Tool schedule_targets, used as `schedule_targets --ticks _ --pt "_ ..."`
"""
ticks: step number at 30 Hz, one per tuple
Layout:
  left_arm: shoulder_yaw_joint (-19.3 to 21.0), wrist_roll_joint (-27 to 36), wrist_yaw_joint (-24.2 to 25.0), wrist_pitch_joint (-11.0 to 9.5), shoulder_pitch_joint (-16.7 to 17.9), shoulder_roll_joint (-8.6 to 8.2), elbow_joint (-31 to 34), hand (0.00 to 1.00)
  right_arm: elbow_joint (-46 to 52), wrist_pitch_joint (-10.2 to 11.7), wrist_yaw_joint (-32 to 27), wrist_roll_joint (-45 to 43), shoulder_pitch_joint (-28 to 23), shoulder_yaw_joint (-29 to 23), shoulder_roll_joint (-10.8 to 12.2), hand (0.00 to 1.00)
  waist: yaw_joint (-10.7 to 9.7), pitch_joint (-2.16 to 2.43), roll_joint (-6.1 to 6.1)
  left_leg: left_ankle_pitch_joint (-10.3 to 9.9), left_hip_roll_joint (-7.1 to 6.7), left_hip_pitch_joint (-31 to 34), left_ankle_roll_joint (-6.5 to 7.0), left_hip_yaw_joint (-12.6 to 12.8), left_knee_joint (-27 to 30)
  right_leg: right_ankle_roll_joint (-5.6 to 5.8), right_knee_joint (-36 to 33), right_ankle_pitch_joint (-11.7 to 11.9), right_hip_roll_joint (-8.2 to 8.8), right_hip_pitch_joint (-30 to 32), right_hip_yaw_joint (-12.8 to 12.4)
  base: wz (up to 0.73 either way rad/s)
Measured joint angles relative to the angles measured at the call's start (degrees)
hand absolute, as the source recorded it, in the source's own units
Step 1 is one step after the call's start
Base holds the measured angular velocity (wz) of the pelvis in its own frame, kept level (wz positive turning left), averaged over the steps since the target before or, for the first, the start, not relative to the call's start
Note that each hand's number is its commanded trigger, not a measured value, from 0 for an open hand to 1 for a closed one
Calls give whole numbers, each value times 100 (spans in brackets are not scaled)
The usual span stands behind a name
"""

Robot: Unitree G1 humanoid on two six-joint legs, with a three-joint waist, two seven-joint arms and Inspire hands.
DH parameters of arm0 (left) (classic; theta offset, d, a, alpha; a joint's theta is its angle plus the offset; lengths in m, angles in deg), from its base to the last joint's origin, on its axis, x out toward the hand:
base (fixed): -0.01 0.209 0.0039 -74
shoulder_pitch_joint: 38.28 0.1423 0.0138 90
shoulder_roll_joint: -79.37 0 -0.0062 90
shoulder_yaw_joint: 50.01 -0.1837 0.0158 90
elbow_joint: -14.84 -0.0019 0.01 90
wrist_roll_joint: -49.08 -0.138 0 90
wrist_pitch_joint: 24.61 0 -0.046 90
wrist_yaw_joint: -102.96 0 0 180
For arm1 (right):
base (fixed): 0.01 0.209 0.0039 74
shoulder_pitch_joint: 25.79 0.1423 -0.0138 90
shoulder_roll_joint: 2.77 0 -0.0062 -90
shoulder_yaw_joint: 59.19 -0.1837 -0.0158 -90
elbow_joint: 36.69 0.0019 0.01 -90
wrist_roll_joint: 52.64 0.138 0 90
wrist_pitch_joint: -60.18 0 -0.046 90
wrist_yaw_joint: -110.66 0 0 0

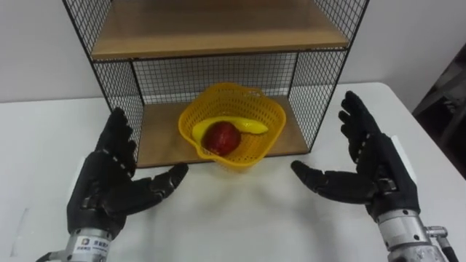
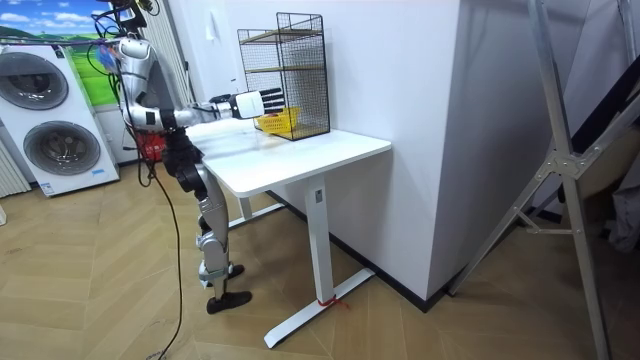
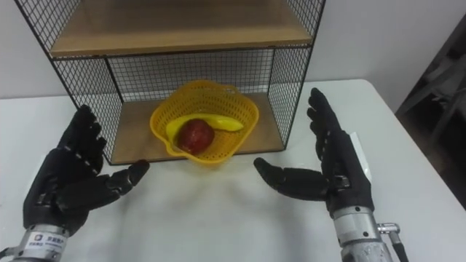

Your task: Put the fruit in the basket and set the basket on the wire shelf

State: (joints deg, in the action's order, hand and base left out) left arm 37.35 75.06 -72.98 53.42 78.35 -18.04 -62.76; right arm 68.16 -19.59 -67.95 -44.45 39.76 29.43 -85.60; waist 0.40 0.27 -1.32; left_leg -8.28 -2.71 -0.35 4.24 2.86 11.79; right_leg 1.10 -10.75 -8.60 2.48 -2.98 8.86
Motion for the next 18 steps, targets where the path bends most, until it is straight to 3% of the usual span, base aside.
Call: schedule_targets --ticks 7,9,14,18 --pt "109 -199 -416 -192 56 -26 21 0 181 343 -737 -213 -395 -92 -3 0 145 -10 93 4 -7 -7 -6 -16 -9 7 -2 -2 -9 -5 -54 1" --pt "269 -272 -658 -269 122 -59 167 0 182 404 -939 -219 -465 -162 -1 0 171 -4 96 7 -4 -17 -11 -24 -10 5 -2 -3 -14 -15 -44 0" --pt "872 -429 -1582 -800 257 -110 657 0 181 653 -1789 -161 -494 -422 -38 0 244 -22 109 15 -11 -29 -20 -64 -14 -2 2 -9 -5 -30 47 4" --pt "1230 -411 -2059 -861 257 -114 678 0 181 735 -2328 -161 -470 -750 -48 0 324 -22 81 30 -26 -27 -31 -126 -29 -4 5 -23 0 -31 84 7"
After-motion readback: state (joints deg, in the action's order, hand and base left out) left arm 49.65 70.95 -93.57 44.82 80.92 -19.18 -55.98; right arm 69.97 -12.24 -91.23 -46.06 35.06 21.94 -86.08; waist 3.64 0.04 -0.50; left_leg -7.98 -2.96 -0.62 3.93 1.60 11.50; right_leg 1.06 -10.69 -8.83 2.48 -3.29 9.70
